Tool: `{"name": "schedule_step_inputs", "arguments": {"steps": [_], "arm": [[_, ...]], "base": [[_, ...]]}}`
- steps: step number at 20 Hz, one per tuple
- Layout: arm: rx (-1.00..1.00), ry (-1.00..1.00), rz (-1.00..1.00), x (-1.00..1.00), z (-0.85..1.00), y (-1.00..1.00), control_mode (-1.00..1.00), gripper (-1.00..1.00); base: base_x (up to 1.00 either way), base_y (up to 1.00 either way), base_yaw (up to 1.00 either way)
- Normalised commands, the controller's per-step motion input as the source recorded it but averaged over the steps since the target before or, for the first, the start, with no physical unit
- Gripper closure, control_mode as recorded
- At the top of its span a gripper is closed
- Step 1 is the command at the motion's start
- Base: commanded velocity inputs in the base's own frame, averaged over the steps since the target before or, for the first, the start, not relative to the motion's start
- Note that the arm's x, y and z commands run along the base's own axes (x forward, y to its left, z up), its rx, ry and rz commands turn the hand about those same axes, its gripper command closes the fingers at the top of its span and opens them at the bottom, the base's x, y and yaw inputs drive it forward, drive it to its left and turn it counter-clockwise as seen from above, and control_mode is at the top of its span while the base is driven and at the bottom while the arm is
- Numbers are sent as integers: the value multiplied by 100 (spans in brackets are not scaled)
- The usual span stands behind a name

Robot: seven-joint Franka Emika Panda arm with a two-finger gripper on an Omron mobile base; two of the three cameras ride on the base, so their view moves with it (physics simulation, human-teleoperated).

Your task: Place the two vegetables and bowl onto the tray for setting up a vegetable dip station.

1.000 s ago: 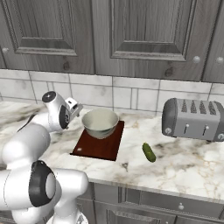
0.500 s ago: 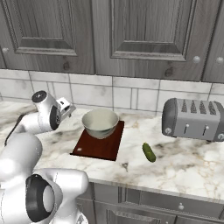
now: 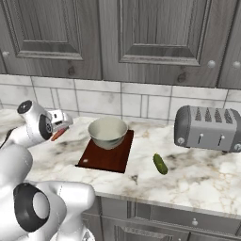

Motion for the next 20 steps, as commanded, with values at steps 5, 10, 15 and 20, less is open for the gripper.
{"name": "schedule_step_inputs", "arguments": {"steps": [5, 10, 15, 20], "arm": [[18, 0, -26, 6, 5, 31, -100, -100], [21, 0, -19, 7, 1, 25, -100, -100], [21, 0, -21, 13, 0, 22, -100, -100], [17, 0, -12, 14, -7, 15, -100, -100]], "base": [[0, 0, 0], [0, 0, 0], [0, 0, 0], [0, 0, 0]]}}
